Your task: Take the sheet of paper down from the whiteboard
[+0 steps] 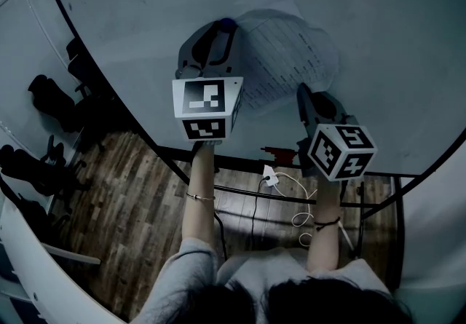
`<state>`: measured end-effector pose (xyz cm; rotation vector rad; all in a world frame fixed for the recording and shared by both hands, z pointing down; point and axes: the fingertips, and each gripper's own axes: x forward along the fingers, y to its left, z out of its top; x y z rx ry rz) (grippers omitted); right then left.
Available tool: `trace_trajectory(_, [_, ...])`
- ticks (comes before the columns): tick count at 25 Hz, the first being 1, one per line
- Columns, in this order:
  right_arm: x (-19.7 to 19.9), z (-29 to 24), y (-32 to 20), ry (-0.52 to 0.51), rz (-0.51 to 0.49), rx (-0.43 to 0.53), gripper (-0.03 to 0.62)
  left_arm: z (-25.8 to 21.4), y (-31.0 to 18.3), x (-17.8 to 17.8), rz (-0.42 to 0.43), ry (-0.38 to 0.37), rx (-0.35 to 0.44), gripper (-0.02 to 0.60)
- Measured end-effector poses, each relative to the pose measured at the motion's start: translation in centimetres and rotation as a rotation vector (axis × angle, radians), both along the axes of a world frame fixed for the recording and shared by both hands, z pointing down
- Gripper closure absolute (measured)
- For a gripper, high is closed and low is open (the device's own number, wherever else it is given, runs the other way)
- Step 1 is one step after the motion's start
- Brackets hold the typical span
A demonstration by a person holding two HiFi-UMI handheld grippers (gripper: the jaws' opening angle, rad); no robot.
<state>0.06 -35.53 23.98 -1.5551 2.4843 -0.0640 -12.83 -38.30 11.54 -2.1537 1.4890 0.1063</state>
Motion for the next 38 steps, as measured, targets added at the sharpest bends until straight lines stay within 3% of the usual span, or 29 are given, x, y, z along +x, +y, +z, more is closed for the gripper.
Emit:
trace_trajectory(12, [2.0, 1.4, 0.2, -0.006, 0.043, -0.042, 0.594, 0.1, -0.1, -0.2, -0.005, 0.028, 0.0, 0.454])
trace_trajectory(25, [3.0, 1.1, 0.8, -0.018, 0.052, -0.019, 0.594, 0.9, 0.3, -0.5, 0.031, 0.094, -0.024, 0.454])
trace_trajectory(38, [4.8, 2.7, 1.7, 0.0, 0.049, -0.021, 0.594, 5.6, 1.5, -1.0, 0.028, 0.147, -0.13, 0.462])
